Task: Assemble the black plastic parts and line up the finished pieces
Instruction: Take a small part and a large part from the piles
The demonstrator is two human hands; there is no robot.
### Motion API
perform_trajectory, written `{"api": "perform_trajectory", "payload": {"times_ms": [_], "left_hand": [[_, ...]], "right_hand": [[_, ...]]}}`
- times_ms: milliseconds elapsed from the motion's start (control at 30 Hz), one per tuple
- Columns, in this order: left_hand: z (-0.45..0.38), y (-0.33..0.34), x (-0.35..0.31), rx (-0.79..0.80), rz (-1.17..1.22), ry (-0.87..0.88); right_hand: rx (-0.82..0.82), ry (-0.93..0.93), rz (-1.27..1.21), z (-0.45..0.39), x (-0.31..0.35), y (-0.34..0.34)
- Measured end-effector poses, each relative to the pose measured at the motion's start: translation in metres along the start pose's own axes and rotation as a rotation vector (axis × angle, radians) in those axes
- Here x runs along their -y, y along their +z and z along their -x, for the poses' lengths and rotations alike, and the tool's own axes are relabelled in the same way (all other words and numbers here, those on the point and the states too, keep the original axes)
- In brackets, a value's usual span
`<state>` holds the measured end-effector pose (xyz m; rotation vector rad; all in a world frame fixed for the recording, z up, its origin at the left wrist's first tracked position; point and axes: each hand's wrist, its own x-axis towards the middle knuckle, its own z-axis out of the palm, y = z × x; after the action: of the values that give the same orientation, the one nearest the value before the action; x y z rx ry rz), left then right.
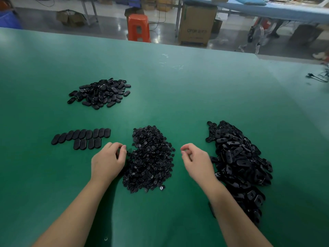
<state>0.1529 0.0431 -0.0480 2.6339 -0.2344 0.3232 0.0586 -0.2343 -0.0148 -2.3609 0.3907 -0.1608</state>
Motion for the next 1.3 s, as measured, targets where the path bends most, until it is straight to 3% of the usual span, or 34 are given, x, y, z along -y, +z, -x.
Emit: {"api": "perform_trajectory", "payload": {"times_ms": [133,233,367,600,733,967,1167,1300], "left_hand": [[0.000,0.000,-0.002,0.008,-0.002,-0.008],[0.000,-0.001,-0.002,0.009,0.007,-0.014],[0.000,0.000,-0.001,0.018,0.009,-0.023],[0.000,0.001,0.000,0.007,0.001,-0.012],[0.000,0.002,0.002,0.003,0.017,-0.003],[0.000,0.000,0.002,0.026,0.012,0.023],[-0.001,-0.001,0.004,0.067,0.010,0.024],[-0.001,-0.002,0.005,0.086,0.028,0.017]], "right_hand": [[0.145,-0.009,0.607,-0.020,-0.004,-0.052],[0.331,0.041,0.874,-0.028,-0.009,-0.072],[0.403,0.005,0.974,-0.029,-0.016,-0.075],[0.329,-0.055,0.929,-0.031,-0.019,-0.076],[0.239,-0.039,0.754,-0.037,-0.017,-0.084],[0.104,0.177,-0.309,-0.033,0.012,-0.070],[-0.046,0.361,-0.643,-0.017,0.017,-0.012],[-0.180,0.349,-0.800,-0.006,0.008,0.014]]}}
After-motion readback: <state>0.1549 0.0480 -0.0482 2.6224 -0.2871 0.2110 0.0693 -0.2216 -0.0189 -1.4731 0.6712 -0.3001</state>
